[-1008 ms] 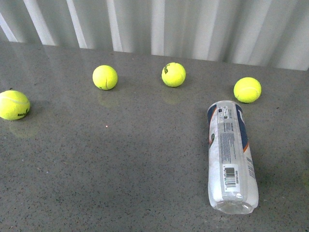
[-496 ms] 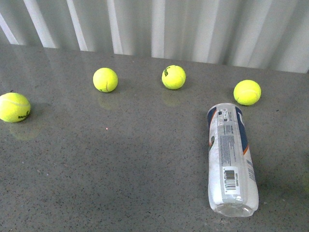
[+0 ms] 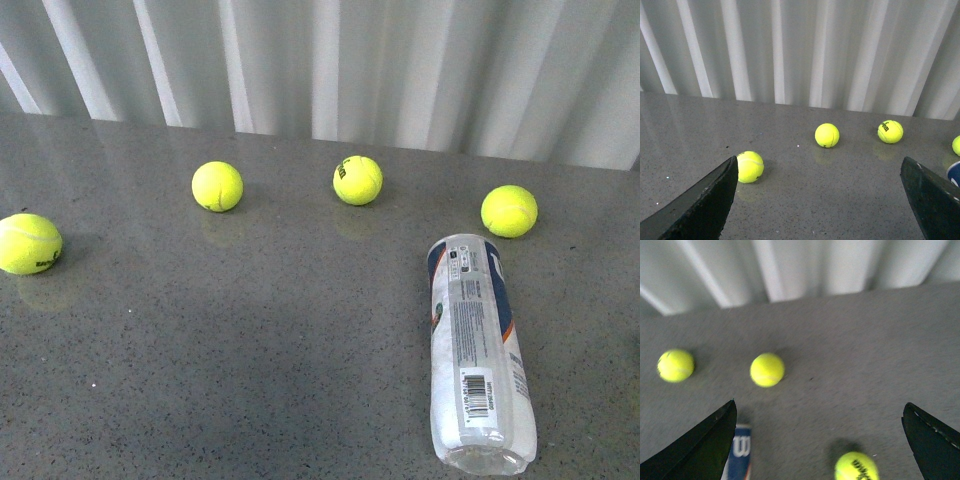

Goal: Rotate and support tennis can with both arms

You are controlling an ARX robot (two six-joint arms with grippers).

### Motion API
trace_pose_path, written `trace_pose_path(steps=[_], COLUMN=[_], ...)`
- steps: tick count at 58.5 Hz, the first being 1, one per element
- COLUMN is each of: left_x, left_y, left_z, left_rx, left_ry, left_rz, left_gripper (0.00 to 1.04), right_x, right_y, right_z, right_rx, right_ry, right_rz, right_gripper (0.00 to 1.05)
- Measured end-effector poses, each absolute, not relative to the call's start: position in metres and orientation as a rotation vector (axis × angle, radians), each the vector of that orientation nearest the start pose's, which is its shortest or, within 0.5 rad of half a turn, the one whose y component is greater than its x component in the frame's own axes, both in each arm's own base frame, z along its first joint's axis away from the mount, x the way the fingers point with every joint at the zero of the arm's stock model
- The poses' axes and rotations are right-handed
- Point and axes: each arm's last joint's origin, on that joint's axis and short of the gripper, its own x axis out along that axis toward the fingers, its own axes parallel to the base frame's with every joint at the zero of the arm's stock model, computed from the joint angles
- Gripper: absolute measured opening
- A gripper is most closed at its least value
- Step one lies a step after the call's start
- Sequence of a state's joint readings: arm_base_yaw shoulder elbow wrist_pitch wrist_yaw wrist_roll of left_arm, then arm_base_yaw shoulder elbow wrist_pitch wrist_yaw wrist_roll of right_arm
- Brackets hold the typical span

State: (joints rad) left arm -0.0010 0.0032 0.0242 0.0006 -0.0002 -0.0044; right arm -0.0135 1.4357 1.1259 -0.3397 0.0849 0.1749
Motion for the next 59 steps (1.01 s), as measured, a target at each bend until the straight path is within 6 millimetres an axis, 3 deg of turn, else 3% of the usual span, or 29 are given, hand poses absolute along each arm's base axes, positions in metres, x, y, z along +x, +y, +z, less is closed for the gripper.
trace_pose_path(steps=[5, 8, 18, 24, 44, 59], left_x=[0.096, 0.096, 0.096, 0.096, 0.096, 0.096], left_y=[0.000, 0.000, 0.000, 0.000, 0.000, 0.000], left_z=[0.172, 0.172, 0.172, 0.172, 0.172, 0.172], left_rx=[-0.004, -0.004, -0.004, -0.004, -0.004, -0.004], left_ry=[-0.022, -0.022, -0.022, -0.022, -0.022, -0.022], left_rz=[-0.001, 0.000, -0.001, 0.000, -0.001, -0.001], left_gripper=[0.98, 0.98, 0.98, 0.98, 0.98, 0.98], right_x=[0.337, 0.346, 0.354, 0.353, 0.358, 0.359], right_y=[0.013, 0.028, 0.066, 0.078, 0.104, 0.110], right_z=[0.272, 0.253, 0.196, 0.176, 0.123, 0.109], right_rx=[0.141, 0.118, 0.109, 0.118, 0.210, 0.211], right_ry=[0.800, 0.908, 1.095, 1.126, 1.221, 1.245], right_rz=[-0.082, -0.050, 0.006, 0.011, 0.046, 0.042], right_gripper=[0.98, 0.98, 0.98, 0.98, 0.98, 0.98])
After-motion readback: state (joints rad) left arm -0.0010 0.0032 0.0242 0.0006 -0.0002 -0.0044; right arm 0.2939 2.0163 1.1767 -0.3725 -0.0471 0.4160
